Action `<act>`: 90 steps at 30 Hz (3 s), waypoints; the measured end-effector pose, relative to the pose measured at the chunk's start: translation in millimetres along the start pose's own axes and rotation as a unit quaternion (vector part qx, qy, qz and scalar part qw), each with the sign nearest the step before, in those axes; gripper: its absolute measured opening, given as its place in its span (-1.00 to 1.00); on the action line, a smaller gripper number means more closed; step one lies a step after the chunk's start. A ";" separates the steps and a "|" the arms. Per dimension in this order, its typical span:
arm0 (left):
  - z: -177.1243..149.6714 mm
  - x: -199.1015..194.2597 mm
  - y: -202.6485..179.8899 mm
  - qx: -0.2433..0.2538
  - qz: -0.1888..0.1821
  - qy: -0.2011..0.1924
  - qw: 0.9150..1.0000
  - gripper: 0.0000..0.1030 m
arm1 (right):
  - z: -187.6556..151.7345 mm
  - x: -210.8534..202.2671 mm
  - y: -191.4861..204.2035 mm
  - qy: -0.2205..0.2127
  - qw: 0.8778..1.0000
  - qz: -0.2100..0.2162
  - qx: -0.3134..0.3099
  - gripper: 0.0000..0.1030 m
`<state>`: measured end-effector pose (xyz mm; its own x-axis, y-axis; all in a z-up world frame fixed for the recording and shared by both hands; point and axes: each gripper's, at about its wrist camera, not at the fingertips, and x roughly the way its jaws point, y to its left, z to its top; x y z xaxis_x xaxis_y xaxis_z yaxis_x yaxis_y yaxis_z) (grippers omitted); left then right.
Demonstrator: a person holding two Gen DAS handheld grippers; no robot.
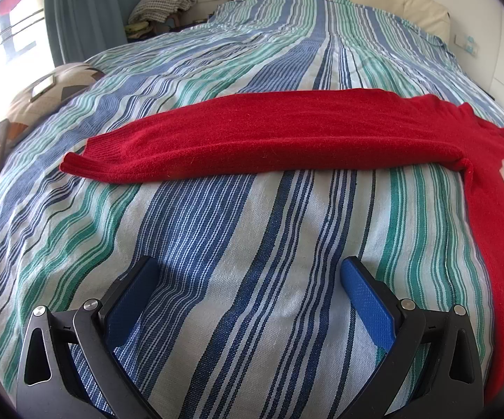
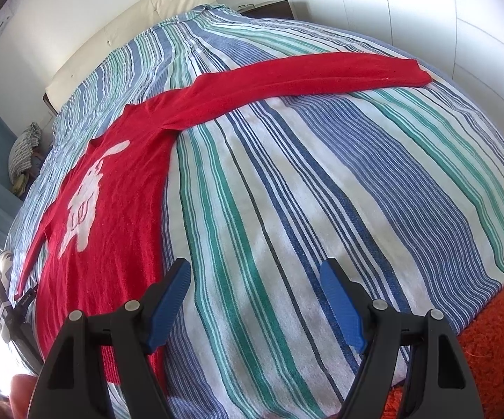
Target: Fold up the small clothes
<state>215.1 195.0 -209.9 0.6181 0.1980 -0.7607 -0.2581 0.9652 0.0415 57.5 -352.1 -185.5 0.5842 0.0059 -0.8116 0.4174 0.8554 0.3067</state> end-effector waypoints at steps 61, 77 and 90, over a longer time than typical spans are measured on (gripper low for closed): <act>0.0 0.0 0.5 0.000 0.000 0.000 1.000 0.99 | 0.9 1.8 -2.7 0.004 1.000 0.002 0.011 0.47; 0.1 -0.1 0.7 0.000 0.000 0.000 1.000 0.99 | -0.1 3.5 0.1 0.007 1.000 -0.002 0.001 0.47; 0.1 -0.1 0.8 0.000 0.000 0.000 1.000 0.99 | 0.6 3.2 -2.7 0.008 1.000 0.002 0.007 0.47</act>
<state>215.0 195.8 -209.7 0.6178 0.1979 -0.7611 -0.2585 0.9651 0.0412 58.7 -354.7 -188.7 0.5749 0.0167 -0.8181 0.4254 0.8479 0.3163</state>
